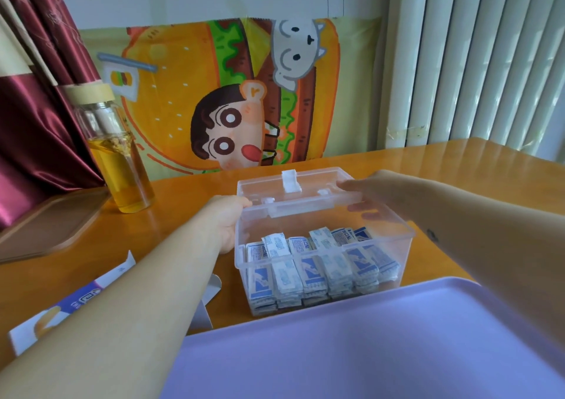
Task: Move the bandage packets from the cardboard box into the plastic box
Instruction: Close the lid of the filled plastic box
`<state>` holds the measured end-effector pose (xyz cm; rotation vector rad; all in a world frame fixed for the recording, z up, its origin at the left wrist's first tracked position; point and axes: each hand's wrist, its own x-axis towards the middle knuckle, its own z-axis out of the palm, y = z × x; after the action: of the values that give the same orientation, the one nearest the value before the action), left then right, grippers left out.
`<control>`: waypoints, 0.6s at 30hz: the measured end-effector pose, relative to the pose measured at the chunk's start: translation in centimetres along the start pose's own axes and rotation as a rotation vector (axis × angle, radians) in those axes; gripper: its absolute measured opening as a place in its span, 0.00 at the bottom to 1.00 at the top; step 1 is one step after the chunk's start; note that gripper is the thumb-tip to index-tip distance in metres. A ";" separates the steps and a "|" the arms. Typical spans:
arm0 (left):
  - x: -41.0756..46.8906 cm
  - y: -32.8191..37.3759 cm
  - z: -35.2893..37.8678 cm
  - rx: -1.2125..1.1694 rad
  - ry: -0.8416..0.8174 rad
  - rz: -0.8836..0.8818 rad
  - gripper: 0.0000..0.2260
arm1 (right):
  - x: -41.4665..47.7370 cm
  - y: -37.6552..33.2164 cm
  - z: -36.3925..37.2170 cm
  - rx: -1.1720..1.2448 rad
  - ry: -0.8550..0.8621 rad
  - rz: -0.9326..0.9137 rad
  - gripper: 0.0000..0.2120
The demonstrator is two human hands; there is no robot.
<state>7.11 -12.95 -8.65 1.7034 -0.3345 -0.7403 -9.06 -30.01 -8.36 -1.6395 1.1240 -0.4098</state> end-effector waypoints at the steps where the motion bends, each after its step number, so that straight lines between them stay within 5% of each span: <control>1: -0.1 0.1 0.1 -0.014 0.008 0.022 0.08 | 0.0 0.0 0.0 -0.001 0.003 -0.026 0.29; 9: -0.3 1.8 0.0 -0.043 -0.030 0.247 0.30 | -0.7 -0.7 0.3 0.112 0.075 -0.277 0.22; 18: -2.1 5.5 -0.3 -0.037 -0.023 0.598 0.16 | -3.0 -4.9 -2.1 0.153 0.050 -0.477 0.10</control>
<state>6.61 -13.04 -2.76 1.4491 -0.7974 -0.3193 -9.80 -28.71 -2.40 -1.7605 0.7070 -0.8255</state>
